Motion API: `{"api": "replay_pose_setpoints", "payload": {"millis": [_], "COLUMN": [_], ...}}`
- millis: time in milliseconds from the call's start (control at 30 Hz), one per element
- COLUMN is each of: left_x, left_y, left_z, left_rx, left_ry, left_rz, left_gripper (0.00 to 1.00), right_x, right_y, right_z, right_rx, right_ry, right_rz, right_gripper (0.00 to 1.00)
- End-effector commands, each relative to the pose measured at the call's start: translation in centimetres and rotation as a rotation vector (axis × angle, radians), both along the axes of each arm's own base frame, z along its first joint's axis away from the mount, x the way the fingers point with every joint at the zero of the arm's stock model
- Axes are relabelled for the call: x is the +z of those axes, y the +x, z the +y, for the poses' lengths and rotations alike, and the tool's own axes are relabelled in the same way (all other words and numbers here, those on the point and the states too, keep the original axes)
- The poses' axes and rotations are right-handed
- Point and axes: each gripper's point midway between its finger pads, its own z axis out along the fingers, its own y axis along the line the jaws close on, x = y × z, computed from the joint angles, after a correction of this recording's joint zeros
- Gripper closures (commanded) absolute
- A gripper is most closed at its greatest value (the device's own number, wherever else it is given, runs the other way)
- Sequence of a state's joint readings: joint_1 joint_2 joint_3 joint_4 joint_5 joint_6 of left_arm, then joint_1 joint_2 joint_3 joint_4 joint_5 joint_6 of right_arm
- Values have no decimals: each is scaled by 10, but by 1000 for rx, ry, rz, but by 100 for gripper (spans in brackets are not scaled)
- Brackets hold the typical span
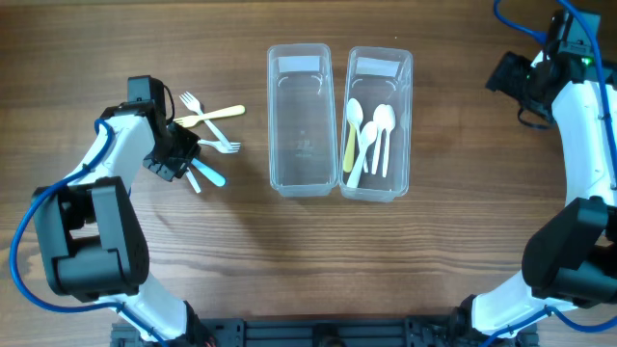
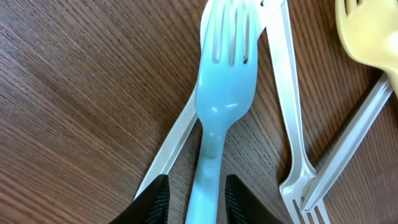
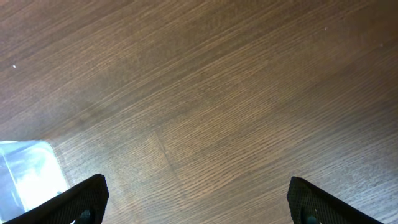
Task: Pack container
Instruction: 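Grasp the blue fork with the left gripper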
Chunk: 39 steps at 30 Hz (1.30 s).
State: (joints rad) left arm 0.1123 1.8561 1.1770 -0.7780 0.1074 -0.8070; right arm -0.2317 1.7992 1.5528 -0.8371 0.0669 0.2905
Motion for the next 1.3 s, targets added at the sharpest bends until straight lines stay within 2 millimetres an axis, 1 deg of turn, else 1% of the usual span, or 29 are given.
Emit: {"api": "replay_pose_setpoints", "payload": {"millis": [0, 133, 267, 400, 500, 600, 767, 867, 1067, 1267], "left_x": [2, 1, 0, -6, -12, -12, -15, -15, -15, -15], "left_y": [5, 7, 18, 22, 19, 16, 4, 0, -3, -2], "left_z": [-1, 0, -2, -13, -27, -34, -22, -21, -21, -7], "left_rx": [20, 16, 2, -29, -66, -84, -77, -76, -76, -65], "left_ry": [-17, -7, 4, 3, 1, 1, 68, 71, 72, 149], "left_rz": [-9, -17, -58, -62, -41, -28, 25, 40, 56, 52], "left_gripper": [66, 64, 63, 66, 63, 63, 63, 62, 61, 63], "right_x": [-16, -24, -25, -25, -25, -25, -25, -25, -26, -27], "right_y": [1, 1, 2, 2, 1, 1, 1, 1, -1, -3], "right_z": [3, 3, 3, 3, 3, 3, 3, 3, 4, 4], "right_rx": [10, 10, 9, 9, 9, 10, 10, 10, 10, 10], "right_ry": [21, 25, 27, 27, 27, 26, 27, 27, 29, 30], "right_rz": [30, 47, 50, 50, 51, 51, 51, 51, 61, 70], "right_gripper": [9, 10, 12, 13, 13, 14, 14, 14, 15, 16]}}
